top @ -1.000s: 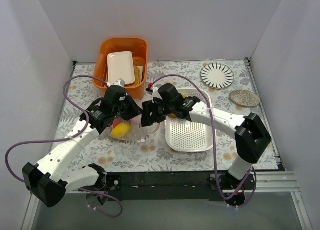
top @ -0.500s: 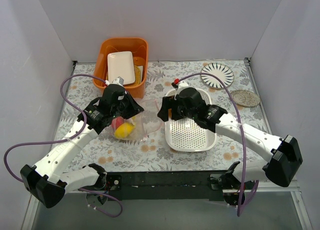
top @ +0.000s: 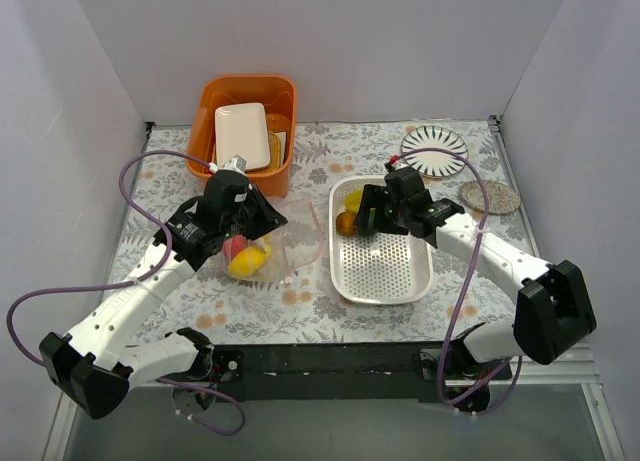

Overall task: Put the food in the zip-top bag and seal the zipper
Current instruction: Place the fake vegetable in the zipper food storage bag, then pick up the fake fruit from the bin.

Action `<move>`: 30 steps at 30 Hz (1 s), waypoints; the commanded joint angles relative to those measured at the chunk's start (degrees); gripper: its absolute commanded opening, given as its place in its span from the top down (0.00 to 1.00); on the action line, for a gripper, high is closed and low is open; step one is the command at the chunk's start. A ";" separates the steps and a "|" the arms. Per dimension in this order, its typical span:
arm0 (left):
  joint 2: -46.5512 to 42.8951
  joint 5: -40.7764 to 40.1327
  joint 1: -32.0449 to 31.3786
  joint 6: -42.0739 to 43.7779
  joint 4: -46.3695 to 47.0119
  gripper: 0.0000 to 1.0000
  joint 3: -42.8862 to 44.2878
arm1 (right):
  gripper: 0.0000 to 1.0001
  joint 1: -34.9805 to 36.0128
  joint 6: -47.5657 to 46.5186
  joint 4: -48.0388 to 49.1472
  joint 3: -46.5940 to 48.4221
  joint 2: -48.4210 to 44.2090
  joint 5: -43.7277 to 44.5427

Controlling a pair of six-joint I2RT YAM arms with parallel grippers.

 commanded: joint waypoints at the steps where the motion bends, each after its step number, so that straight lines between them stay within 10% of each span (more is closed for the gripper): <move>1: -1.82 -0.70 -0.21 -0.53 0.52 0.99 -0.23 | 0.16 -0.99 0.28 0.92 1.30 2.92 -2.89; 30: -3.40 -0.87 -0.30 -0.79 0.87 1.00 -1.28 | 0.24 -6.88 -4.02 -0.58 10.97 18.75 -0.78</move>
